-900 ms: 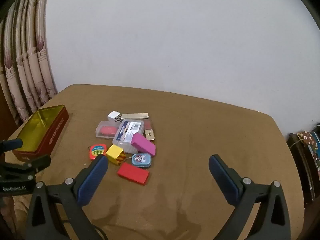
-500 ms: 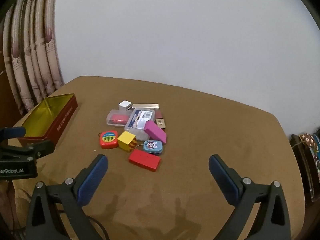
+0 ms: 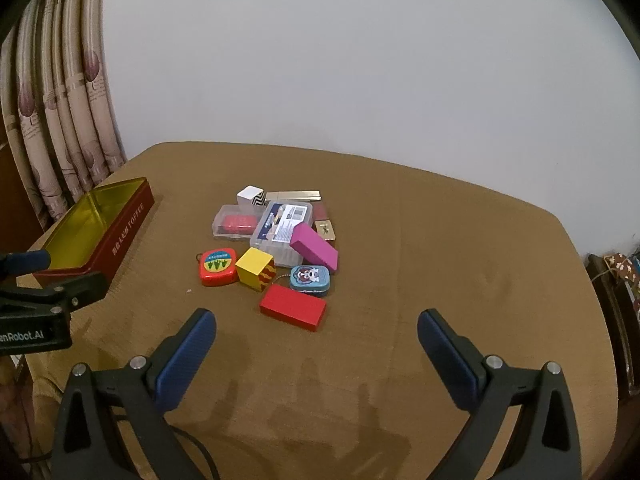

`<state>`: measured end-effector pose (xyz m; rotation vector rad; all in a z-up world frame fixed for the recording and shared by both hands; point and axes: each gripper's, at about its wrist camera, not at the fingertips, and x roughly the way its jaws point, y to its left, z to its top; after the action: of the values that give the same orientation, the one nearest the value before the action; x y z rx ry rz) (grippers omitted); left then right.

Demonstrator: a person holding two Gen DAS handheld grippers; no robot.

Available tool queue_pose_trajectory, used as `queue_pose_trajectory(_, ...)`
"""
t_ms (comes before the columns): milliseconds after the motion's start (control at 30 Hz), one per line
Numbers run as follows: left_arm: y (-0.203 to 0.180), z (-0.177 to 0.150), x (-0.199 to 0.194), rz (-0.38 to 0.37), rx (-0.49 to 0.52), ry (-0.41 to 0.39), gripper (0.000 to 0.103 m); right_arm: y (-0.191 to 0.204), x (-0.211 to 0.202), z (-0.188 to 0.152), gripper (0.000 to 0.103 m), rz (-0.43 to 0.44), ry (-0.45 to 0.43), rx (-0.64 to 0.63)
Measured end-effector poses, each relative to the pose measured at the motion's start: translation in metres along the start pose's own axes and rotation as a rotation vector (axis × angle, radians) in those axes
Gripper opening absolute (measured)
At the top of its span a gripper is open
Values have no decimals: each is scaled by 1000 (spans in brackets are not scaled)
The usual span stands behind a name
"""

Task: Organize rigid objects
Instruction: 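Move both tools toward the cluster of objects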

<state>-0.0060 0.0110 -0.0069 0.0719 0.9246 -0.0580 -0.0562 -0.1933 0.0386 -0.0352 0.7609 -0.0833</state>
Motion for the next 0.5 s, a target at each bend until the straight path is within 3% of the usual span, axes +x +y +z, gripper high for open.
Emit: queue_pose_trajectory(500,7,3,23,9,-12,41,101,11,19,-5,103,-1,55,-41)
